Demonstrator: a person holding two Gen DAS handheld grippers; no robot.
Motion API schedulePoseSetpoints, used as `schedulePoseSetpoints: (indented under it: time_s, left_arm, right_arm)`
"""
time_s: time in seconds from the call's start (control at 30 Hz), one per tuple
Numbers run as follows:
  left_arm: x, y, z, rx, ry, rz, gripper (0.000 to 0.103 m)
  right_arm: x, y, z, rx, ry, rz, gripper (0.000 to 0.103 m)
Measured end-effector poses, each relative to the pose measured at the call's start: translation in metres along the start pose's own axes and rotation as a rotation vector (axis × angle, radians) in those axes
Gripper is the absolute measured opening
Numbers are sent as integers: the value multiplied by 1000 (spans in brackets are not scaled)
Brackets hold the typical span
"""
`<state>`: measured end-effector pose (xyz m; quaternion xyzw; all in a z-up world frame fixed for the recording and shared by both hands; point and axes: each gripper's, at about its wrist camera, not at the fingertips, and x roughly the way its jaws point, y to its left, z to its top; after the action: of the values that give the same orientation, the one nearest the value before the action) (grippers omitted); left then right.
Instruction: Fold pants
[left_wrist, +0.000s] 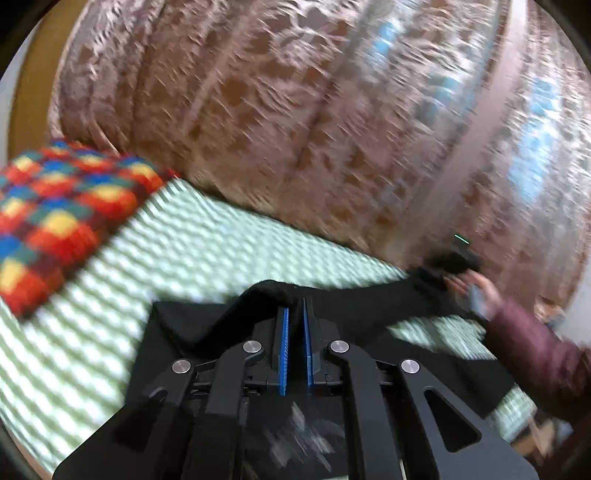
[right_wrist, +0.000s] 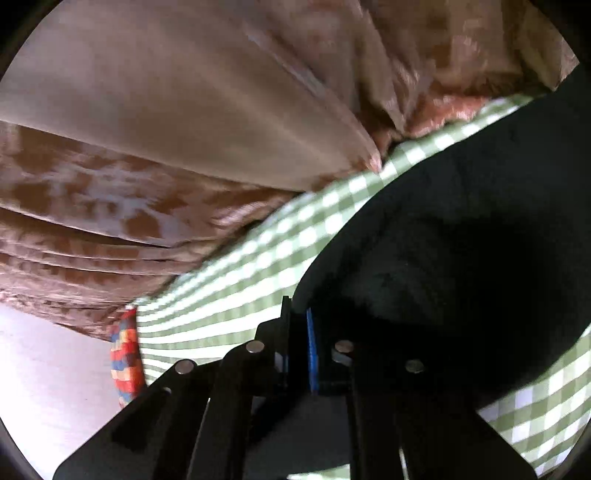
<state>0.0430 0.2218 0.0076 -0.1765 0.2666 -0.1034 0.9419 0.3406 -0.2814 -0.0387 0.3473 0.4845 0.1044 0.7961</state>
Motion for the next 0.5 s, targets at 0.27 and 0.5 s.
schedulePoseSetpoints:
  time_s: [0.27, 0.5]
  left_arm:
    - [33, 44, 88, -73, -110, 130, 6]
    - [-4, 59, 38, -127, -68, 110, 6]
  right_arm:
    - [-106, 26, -55, -205, -104, 192, 6]
    - [-147, -17, -169, -279, -23, 240, 6]
